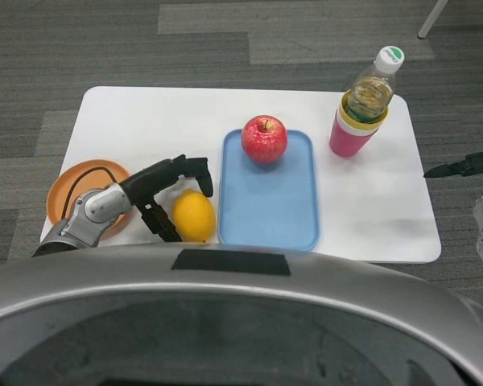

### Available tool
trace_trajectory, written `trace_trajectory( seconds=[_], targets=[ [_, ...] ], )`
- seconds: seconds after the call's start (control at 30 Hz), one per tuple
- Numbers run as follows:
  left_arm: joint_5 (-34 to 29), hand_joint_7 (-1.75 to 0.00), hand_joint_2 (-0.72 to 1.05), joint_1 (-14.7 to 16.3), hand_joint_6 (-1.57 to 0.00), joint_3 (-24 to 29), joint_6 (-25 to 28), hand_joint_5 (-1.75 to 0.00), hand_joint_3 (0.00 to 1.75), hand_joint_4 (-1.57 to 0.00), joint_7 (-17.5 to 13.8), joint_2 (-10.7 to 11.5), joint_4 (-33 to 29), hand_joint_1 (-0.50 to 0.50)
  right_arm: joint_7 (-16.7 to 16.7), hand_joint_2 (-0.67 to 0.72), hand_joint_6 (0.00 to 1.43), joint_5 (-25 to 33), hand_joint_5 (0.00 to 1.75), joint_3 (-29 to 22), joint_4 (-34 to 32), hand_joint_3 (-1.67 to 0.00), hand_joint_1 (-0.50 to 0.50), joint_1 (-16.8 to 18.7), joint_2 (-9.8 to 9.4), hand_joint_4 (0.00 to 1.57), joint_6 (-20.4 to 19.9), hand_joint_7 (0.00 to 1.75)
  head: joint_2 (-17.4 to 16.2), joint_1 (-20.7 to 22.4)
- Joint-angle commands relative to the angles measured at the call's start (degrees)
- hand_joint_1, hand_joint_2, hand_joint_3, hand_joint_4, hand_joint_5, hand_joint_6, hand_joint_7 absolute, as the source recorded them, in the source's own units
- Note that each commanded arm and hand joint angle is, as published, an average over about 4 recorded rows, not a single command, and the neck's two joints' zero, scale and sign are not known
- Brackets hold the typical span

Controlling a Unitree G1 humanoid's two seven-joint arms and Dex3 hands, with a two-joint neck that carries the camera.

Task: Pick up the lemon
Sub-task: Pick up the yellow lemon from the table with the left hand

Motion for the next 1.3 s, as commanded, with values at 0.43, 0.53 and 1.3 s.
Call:
trace_trajectory(
  seconds=[0.43, 0.53, 1.3],
  targets=[
    [-0.6, -1.68, 0.16, 1.39, -0.6, 14.99, -3.92, -0.92, 0.17, 0.0, 1.26, -0.14, -3.73, 0.41, -0.41, 0.6, 0.0, 0.39, 0.0, -0.44, 0.01, 0.0, -0.46, -0.43, 0.1, 0.0, 0.3, 0.0, 1.71, -0.86],
    [-2.03, -1.68, 0.16, 0.95, -0.63, 15.8, -4.32, -0.92, 0.17, 0.0, 1.66, -0.14, -3.92, 0.41, -0.41, 0.6, 0.0, 0.39, 0.0, -0.37, 0.23, 0.0, -0.46, -0.41, 0.03, 0.0, 0.3, 0.0, 2.62, -1.04],
    [-2.87, -1.68, 0.16, -9.15, -0.65, 28.9, -16.84, -0.92, 0.17, 0.0, 18.14, -13.28, -0.89, 0.38, -0.8, 0.6, 0.0, 0.39, 0.0, -0.77, 0.49, 0.0, -0.46, -0.94, 0.65, 0.0, 0.3, 0.0, 17.4, -9.41]
  ],
)
